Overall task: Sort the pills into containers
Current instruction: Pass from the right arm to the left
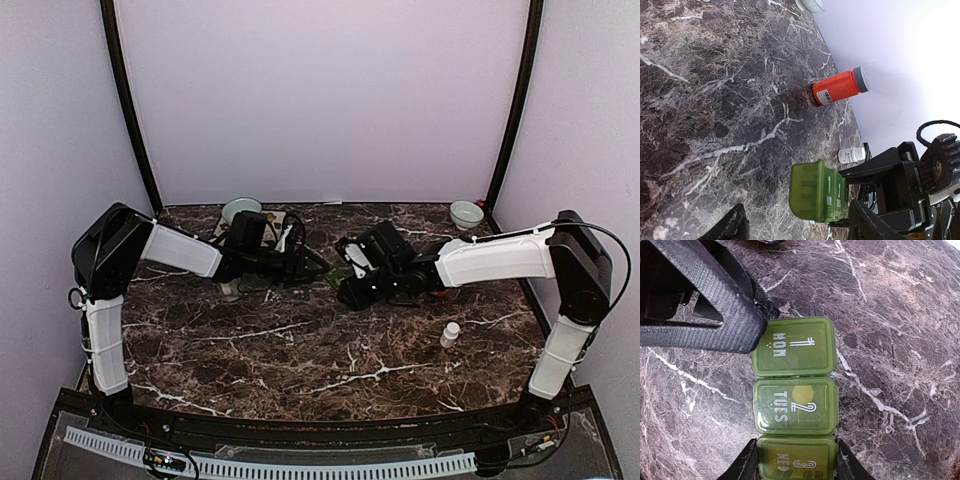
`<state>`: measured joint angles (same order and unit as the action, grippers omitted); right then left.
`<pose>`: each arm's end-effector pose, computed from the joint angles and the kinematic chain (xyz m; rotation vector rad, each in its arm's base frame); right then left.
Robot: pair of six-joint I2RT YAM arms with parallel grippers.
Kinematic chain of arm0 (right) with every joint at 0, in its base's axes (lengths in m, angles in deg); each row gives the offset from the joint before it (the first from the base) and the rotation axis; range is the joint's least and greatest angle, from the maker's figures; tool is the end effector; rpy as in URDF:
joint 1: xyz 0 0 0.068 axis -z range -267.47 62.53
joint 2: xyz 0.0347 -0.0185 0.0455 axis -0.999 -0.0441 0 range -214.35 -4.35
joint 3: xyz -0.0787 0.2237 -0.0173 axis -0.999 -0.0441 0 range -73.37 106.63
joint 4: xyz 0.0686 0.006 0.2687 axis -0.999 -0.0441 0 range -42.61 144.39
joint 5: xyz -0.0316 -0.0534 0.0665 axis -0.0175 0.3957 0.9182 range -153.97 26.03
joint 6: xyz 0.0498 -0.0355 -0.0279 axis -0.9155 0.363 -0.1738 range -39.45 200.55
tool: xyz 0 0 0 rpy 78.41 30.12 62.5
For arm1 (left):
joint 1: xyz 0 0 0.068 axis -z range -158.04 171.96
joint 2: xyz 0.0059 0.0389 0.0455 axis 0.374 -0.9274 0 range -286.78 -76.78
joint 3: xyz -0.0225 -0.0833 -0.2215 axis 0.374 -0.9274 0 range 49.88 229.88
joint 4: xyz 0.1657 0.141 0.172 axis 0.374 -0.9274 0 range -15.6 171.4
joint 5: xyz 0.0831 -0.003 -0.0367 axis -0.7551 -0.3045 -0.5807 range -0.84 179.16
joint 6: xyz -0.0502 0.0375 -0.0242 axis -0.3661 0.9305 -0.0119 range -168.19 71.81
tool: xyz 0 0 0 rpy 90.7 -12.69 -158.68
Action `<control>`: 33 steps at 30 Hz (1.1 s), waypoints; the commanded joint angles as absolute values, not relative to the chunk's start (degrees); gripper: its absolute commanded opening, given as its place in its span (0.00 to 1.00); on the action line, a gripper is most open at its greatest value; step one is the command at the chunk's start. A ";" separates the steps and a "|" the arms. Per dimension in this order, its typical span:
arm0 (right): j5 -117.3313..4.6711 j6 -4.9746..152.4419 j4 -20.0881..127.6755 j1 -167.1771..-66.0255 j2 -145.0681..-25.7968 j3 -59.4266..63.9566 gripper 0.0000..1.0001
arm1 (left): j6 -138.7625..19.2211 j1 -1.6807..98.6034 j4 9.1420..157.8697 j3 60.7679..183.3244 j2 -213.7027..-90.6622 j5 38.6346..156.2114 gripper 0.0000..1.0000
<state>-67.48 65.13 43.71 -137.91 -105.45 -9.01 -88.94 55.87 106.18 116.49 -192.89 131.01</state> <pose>0.2547 0.3031 0.1343 -0.7085 2.3432 0.4555 0.3446 -0.2748 0.1100 0.4023 2.2053 -1.5076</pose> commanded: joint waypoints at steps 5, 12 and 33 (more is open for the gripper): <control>-67.14 65.43 45.83 -139.37 -104.81 -7.71 0.43 | -89.83 55.56 107.67 117.70 -190.42 133.72 0.67; -67.31 65.33 45.86 -139.67 -105.54 -4.68 0.43 | -89.32 56.21 107.67 117.71 -190.51 134.42 0.61; -66.61 65.01 45.65 -139.86 -108.11 -2.09 0.43 | -90.14 56.86 109.99 117.90 -191.12 136.27 0.51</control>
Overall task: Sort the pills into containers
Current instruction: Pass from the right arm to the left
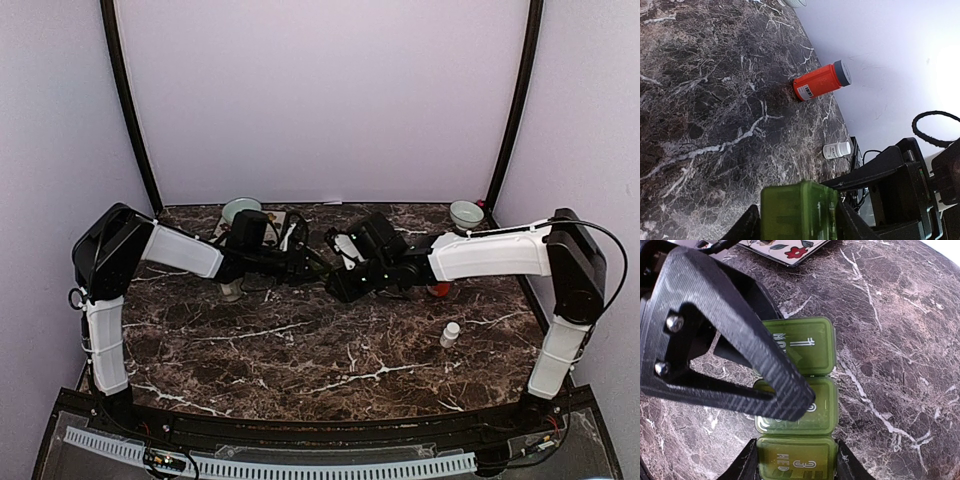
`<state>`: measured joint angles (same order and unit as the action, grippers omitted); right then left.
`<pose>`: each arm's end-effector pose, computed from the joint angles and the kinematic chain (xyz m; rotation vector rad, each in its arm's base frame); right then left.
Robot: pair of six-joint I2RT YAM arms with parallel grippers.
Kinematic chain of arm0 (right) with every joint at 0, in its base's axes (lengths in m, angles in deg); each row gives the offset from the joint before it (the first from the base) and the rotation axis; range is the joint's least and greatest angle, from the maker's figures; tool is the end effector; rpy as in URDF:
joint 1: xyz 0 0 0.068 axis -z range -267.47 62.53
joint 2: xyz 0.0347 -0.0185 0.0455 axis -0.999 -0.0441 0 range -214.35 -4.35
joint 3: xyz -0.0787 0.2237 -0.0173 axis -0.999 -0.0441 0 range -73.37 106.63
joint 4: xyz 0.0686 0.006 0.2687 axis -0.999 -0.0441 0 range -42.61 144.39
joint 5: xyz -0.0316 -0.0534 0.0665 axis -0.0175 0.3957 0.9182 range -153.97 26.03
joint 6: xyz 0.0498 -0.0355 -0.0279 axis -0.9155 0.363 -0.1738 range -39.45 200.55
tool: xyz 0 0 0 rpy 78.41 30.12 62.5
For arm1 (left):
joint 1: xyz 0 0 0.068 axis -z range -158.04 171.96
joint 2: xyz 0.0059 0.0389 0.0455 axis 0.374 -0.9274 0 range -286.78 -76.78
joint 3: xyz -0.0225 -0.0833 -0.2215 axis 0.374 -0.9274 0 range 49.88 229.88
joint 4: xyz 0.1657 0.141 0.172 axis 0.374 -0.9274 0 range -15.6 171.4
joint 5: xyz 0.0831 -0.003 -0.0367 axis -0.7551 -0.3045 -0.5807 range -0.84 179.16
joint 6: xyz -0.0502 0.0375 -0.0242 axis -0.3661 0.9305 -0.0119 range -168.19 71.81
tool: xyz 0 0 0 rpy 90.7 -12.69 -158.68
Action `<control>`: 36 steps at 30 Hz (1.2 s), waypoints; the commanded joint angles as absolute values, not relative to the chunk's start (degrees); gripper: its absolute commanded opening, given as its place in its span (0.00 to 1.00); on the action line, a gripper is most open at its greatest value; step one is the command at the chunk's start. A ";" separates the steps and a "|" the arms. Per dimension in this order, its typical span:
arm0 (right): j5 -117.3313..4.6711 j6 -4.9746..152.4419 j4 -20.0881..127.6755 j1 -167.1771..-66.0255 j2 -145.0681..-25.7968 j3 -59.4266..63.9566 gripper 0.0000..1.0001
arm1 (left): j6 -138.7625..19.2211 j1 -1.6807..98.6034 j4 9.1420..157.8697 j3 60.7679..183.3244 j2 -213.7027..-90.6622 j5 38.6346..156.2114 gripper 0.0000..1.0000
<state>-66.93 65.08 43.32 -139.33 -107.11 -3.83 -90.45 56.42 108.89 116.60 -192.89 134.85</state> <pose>0.2576 0.3235 0.1531 -0.7251 2.2901 0.5095 0.3407 -0.2803 0.1165 0.4597 2.1650 -1.5959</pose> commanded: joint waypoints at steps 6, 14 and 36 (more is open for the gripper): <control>-67.03 64.73 45.53 -139.86 -108.34 -2.31 0.43 | -90.69 56.89 111.28 117.42 -191.03 136.25 0.37; -67.09 64.22 45.53 -139.86 -108.52 -2.27 0.43 | -91.15 56.85 112.50 116.79 -190.73 136.11 0.19; -78.50 64.81 49.67 -142.00 -100.34 -9.06 0.68 | -86.84 56.86 101.06 120.09 -189.28 125.28 0.00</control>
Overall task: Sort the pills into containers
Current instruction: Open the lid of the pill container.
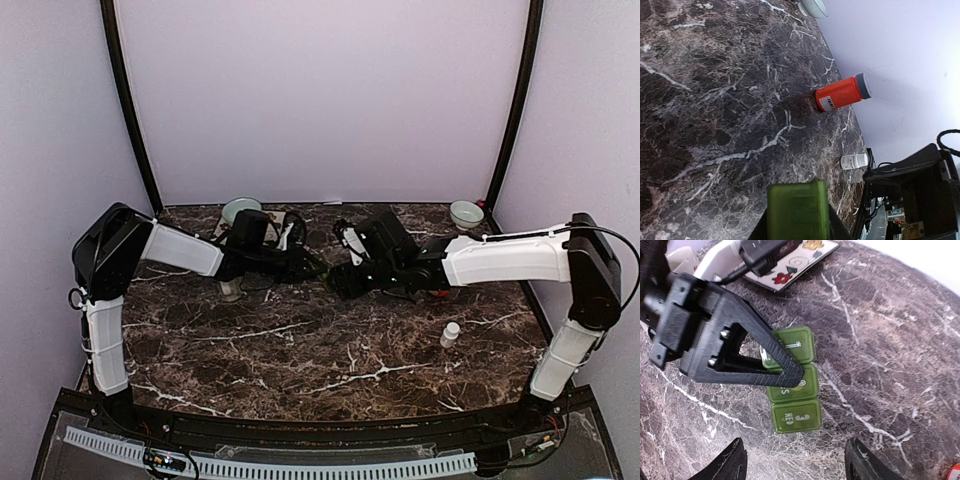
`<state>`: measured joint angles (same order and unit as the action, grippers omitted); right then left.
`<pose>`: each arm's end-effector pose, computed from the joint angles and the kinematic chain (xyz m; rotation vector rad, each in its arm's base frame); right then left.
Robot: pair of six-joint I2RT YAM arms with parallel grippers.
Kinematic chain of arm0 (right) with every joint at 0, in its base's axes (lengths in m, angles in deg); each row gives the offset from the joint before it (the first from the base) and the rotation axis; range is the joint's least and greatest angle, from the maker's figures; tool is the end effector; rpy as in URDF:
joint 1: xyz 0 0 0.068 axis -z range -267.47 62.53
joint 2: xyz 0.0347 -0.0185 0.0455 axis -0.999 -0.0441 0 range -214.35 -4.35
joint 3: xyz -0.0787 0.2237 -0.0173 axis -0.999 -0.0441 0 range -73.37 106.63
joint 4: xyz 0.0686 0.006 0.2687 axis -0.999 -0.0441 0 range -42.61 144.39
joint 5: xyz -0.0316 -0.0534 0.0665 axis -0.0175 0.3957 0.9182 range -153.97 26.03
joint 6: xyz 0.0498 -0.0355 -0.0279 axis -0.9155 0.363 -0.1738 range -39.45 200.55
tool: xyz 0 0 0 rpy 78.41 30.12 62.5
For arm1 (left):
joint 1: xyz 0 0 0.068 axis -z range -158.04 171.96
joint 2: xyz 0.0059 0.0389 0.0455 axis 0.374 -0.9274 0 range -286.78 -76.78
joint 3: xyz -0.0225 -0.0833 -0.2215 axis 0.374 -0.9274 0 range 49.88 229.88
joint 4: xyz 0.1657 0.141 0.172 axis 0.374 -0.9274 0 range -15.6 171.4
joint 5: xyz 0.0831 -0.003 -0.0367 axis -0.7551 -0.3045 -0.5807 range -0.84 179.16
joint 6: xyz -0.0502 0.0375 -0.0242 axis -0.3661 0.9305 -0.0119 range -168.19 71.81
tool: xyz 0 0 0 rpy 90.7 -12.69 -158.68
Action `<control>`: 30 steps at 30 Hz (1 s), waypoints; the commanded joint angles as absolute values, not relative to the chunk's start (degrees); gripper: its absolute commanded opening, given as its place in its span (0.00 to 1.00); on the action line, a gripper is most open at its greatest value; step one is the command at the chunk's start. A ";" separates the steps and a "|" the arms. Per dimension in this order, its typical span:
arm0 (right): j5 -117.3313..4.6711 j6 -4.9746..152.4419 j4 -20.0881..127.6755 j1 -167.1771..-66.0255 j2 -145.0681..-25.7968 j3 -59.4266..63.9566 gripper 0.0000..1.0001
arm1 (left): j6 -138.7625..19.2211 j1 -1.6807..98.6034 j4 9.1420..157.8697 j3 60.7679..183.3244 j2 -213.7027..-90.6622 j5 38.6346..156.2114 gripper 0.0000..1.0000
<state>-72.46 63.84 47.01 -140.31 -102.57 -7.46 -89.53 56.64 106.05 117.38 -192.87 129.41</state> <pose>0.2502 0.3170 0.1683 -0.6364 2.2098 0.4754 0.3448 -0.2807 0.1145 0.3901 2.1971 -1.4957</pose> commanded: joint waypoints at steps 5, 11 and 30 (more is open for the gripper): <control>-84.42 67.18 49.16 -144.74 -102.42 -8.34 0.67 | -87.21 56.86 98.47 122.15 -189.28 123.08 0.00; -92.95 68.29 48.31 -147.85 -106.96 -5.03 0.66 | -87.01 58.99 95.11 123.44 -188.81 120.73 0.00; -97.60 66.26 41.56 -148.56 -112.89 1.81 0.56 | -85.72 59.58 92.32 121.29 -184.58 119.41 0.00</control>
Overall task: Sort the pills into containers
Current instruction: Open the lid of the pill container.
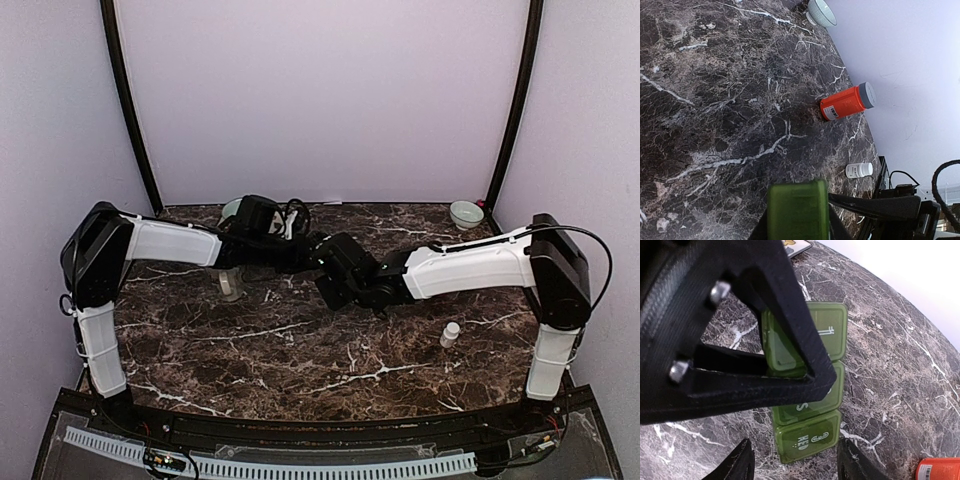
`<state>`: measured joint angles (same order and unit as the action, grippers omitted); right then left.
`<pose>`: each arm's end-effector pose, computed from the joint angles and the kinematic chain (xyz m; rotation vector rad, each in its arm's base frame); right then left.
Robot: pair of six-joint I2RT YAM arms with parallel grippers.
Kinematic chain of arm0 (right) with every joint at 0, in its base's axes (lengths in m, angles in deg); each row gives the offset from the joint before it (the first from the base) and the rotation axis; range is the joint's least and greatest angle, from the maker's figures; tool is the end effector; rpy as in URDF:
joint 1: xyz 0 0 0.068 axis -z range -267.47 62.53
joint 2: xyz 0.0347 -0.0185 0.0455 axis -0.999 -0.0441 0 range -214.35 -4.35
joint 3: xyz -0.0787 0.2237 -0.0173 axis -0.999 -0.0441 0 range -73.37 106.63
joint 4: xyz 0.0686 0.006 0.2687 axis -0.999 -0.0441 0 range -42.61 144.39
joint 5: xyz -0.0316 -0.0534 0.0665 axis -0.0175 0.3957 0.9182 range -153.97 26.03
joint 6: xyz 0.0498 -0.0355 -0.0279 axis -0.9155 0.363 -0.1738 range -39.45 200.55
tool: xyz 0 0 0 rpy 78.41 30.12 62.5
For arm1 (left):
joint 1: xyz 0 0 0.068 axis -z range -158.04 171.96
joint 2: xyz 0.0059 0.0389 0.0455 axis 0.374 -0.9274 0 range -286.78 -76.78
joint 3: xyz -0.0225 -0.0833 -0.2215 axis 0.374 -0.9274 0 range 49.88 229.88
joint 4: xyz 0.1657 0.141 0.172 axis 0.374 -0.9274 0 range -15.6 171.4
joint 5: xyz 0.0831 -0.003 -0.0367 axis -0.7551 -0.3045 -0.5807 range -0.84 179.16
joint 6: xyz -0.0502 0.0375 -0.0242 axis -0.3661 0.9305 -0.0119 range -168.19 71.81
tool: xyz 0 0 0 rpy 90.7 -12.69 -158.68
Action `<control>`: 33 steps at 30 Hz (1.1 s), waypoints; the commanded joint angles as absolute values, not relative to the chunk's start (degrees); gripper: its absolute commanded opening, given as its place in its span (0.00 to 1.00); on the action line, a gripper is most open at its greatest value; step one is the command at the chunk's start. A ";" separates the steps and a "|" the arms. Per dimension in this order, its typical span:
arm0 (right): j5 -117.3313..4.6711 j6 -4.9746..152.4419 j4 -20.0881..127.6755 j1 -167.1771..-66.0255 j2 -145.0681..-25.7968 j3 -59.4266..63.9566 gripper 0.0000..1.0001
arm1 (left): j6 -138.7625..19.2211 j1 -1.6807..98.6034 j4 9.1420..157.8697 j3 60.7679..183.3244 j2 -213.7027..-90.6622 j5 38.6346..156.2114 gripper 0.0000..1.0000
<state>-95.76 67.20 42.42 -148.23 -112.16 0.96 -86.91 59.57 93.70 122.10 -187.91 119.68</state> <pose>0.2323 0.3571 0.1505 -0.6514 2.1243 0.0432 0.3406 -0.2967 0.1541 0.3529 2.2268 -1.3251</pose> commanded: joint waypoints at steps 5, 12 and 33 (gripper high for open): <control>-98.22 66.13 40.57 -148.56 -113.34 2.47 0.51 | -85.67 59.61 92.13 121.24 -184.19 119.33 0.00; -98.46 66.22 40.64 -148.55 -113.38 3.26 0.50 | -85.39 59.75 91.93 121.07 -184.09 119.46 0.00; -99.52 67.13 40.14 -148.51 -114.91 5.73 0.55 | -85.30 60.00 92.18 120.19 -183.06 120.34 0.00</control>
<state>-98.30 66.68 40.08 -148.25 -113.65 3.34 -86.10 59.59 91.95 121.05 -186.55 119.53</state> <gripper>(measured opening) 0.551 0.252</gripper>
